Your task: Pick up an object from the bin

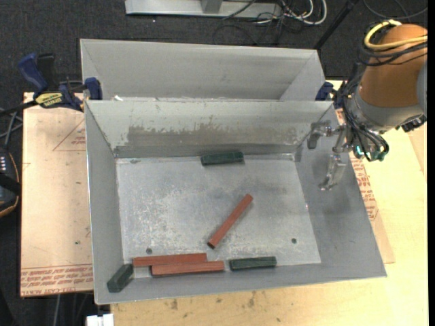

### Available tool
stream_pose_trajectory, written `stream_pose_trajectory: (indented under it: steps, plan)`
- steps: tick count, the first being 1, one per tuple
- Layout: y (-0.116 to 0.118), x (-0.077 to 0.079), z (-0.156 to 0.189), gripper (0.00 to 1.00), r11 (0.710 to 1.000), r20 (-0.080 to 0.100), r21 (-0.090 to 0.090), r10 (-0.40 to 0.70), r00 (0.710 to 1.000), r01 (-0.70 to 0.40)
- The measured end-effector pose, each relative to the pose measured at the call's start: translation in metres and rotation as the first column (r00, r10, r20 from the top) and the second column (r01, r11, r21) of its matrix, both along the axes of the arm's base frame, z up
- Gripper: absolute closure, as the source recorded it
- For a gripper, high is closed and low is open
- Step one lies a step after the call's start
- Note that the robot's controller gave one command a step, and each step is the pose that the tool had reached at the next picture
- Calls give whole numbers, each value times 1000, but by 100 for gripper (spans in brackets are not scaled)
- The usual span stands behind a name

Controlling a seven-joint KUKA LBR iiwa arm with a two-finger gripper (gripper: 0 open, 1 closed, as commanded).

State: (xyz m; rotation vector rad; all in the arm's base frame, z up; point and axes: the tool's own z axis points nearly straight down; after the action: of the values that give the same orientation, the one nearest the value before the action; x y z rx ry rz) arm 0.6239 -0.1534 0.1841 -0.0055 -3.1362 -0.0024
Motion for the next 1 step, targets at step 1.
stream_pose_trajectory:
  steps: [1]
  plan:
    - [1,2,5,0,1000,8,-2,3,1000,-3]
